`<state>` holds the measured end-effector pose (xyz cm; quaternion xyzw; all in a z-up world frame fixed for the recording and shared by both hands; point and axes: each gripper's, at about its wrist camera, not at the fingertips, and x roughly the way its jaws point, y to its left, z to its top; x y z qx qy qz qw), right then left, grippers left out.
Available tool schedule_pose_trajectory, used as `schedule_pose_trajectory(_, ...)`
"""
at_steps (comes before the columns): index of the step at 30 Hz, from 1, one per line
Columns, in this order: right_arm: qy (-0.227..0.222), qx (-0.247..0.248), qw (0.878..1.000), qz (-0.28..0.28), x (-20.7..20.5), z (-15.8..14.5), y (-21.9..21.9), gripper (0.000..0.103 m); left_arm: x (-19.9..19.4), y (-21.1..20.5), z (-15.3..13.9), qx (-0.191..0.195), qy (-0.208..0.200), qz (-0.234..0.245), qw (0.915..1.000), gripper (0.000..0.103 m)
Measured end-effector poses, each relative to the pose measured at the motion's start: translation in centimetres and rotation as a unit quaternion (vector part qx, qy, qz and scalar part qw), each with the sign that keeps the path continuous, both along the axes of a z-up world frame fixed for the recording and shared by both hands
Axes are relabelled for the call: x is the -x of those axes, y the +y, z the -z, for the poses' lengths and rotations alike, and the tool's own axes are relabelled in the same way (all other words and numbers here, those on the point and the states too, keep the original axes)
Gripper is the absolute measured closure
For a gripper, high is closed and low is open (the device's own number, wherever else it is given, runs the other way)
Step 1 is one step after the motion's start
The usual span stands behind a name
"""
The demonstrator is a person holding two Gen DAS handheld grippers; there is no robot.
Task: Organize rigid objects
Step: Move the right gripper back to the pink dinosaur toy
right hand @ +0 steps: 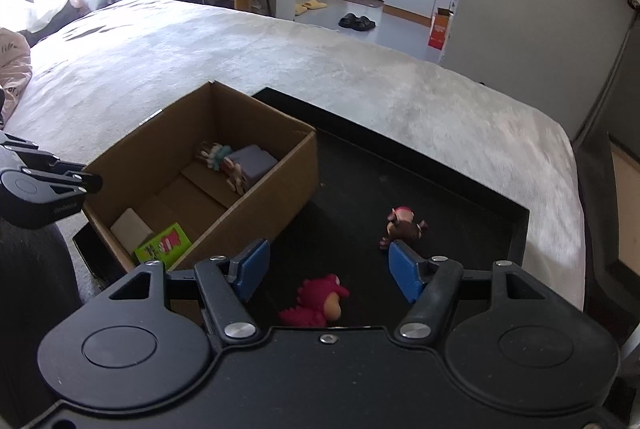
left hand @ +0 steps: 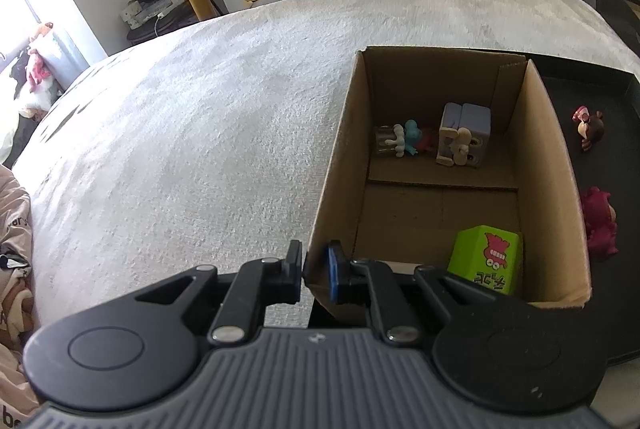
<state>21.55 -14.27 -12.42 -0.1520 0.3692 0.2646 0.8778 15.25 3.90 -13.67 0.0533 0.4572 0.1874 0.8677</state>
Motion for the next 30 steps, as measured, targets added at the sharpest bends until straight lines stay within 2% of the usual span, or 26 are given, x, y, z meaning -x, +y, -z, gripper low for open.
schedule_pose_trajectory(9, 0.027, -0.015, 0.999, 0.014, 0.1, 1.5, -1.5, 0.034, -0.3, -0.6, 0.2, -0.017, 0.006, 0.003, 0.9998, 0.091)
schedule_pose_trajectory(23, 0.096, -0.034, 0.994, 0.047, -1.1, 5.0, -1.2, 0.034, -0.5, -1.0, 0.4, -0.032, 0.01, 0.008, 0.9994, 0.09)
schedule_pose_trajectory(30, 0.102, -0.027, 0.992, 0.073, -2.4, 6.1, -0.5, 0.034, -0.4, -1.1, 0.5, -0.035, 0.013, 0.008, 0.9993, 0.09)
